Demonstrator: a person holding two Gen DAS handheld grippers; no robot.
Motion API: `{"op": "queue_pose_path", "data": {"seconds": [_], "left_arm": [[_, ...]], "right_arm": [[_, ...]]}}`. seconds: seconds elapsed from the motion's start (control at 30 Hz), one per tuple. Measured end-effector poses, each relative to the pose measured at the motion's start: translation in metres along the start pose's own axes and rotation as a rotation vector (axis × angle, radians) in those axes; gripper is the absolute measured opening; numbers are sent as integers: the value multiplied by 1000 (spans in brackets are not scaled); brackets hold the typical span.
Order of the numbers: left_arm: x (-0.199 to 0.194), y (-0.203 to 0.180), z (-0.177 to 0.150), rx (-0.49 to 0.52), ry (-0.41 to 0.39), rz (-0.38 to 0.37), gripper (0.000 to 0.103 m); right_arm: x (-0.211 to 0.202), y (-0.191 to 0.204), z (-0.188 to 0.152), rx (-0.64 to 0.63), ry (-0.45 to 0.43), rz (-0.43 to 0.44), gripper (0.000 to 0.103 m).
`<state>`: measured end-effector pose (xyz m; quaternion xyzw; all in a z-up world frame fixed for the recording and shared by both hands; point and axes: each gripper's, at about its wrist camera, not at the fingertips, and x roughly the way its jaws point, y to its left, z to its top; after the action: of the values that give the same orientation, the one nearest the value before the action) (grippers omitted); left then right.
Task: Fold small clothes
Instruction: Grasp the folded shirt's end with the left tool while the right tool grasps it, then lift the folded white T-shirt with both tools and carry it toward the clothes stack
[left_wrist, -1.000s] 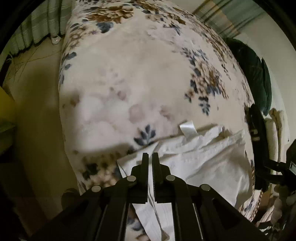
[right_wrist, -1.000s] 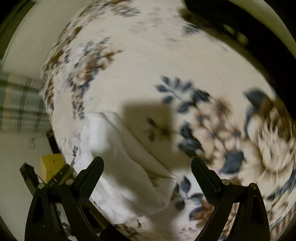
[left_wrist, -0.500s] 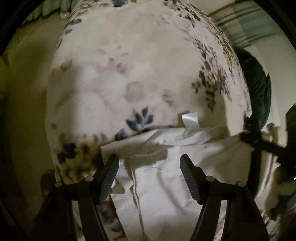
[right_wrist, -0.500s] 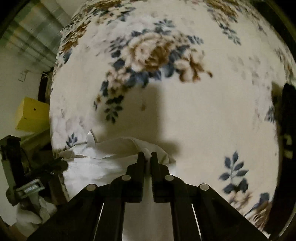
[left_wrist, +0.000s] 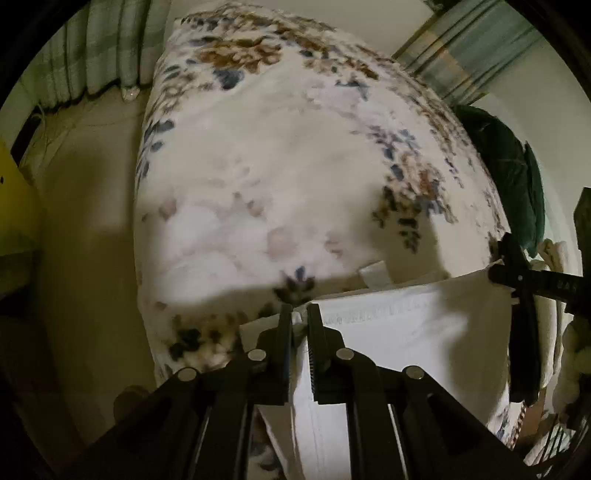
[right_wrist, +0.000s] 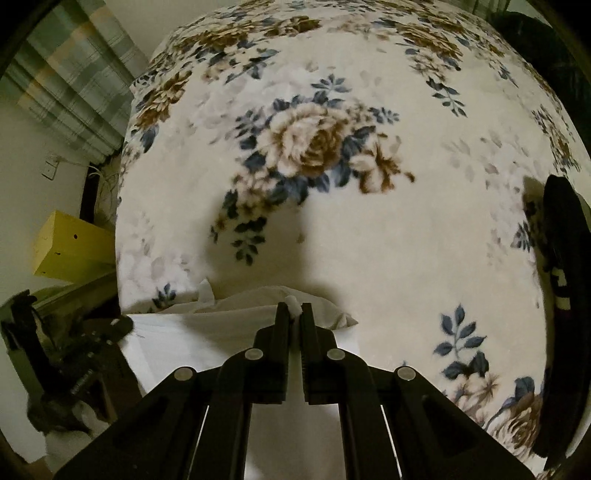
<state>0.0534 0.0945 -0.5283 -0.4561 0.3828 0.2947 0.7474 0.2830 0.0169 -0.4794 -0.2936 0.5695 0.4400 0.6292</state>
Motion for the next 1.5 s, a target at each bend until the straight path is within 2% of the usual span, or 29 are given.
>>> {"op": "queue_pose_path", "data": {"seconds": [0.3,0.5,0.6,0.7,0.73,0.77,0.83,0.87,0.9,0.97,1.03,1.13,1.27,1.33,1.43,1.5], "left_arm": [[32,19,0,-43,60,58,6],[36,10,-2,19,78,106,6],[37,6,-1,50,93,126,8],[35,9,2,1,114,106,10],[32,12,3,-44,125,87,11],[29,14,4,-72,130,71,16],[13,19,-1,-145,124,23,34],[3,20,-6,-169,111,10,57],[-6,21,-11,-189,97,-7,75],[-30,22,-32,-245,71,-56,82],[-47,21,-63,-330,102,-124,82],[-55,18,-115,-499,175,-240,83],[-39,4,-176,-707,265,-349,83],[-23,1,-203,-849,288,-408,83],[-5,1,-222,-984,245,-427,83],[5,0,-222,-1004,230,-408,83]], "right_arm": [[33,20,22,-80,31,-43,5],[64,19,21,-118,92,-96,5],[66,17,18,-123,97,-92,5],[61,15,18,-110,103,-68,9],[59,11,18,-93,123,-40,20],[58,8,19,-80,140,-23,44],[39,-4,18,-37,122,51,74],[29,-9,15,-20,101,75,76],[17,-16,11,-1,82,89,76],[-7,-37,-5,53,57,114,79],[-24,-58,-29,124,47,140,87],[-35,-78,-69,204,69,179,88],[-21,-96,-128,304,127,245,88],[-5,-106,-153,394,148,333,88],[13,-107,-176,456,148,413,88],[22,-106,-187,491,141,465,88]]}}
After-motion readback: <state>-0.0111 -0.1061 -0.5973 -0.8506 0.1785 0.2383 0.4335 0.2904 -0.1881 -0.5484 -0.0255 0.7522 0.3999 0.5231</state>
